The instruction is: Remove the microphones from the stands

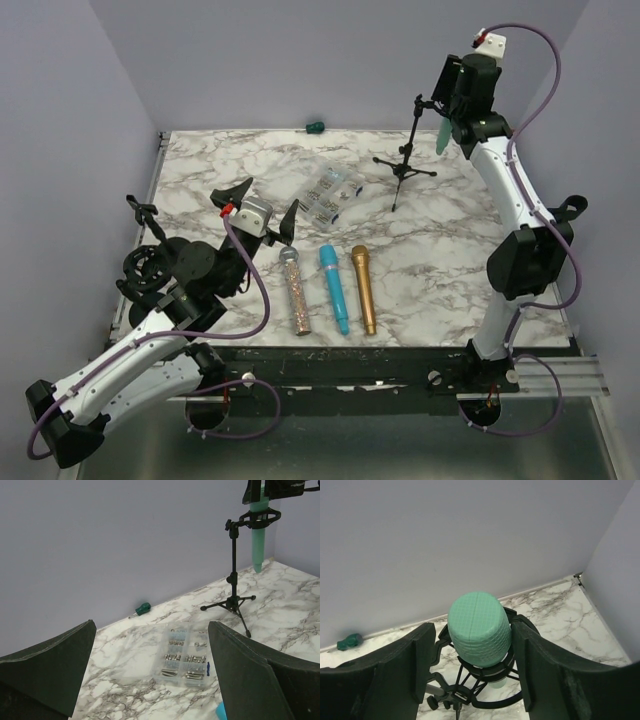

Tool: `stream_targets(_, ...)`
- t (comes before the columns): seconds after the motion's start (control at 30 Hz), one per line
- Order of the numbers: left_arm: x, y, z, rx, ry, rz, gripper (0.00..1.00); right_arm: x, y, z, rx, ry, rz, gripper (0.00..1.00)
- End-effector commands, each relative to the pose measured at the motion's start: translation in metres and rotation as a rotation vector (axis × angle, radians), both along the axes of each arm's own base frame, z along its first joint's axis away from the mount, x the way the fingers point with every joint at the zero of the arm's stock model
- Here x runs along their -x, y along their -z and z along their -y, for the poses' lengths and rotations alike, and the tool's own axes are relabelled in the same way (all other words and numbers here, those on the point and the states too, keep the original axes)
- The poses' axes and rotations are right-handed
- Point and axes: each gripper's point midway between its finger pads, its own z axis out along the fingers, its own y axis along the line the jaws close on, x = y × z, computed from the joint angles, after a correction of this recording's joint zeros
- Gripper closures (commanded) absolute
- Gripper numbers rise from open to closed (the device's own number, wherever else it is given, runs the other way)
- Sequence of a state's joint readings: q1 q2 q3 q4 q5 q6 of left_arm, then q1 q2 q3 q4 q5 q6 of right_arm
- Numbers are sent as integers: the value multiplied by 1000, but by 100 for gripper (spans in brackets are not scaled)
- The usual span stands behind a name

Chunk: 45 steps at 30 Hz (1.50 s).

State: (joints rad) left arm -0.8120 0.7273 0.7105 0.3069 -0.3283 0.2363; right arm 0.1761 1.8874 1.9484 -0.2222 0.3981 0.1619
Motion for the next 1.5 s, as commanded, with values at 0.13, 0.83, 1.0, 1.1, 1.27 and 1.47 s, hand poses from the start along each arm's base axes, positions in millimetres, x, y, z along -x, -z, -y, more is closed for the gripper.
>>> stream_targets(0.13, 3, -11, 2, 25, 22, 18, 2, -7, 8, 11, 40, 56, -33, 45)
stream_targets(0.83, 3, -11, 3, 27, 26, 17, 1, 41, -124, 23, -47, 90, 252, 82)
stream_targets(1.0, 4, -13, 2, 31, 27, 19, 1, 65, -161, 31, -91, 116, 373, 91)
stream_targets(1.1, 5, -13, 2, 33, 28, 20, 1, 74, -179, 33, -107, 117, 436, 93)
stream_targets(1.27, 5, -14, 2, 35, 28, 21, 1, 92, -203, 36, -158, 123, 514, 97)
stream_targets(1.47, 6, -14, 1, 35, 29, 22, 1, 115, -213, 10, -243, -46, 548, 99)
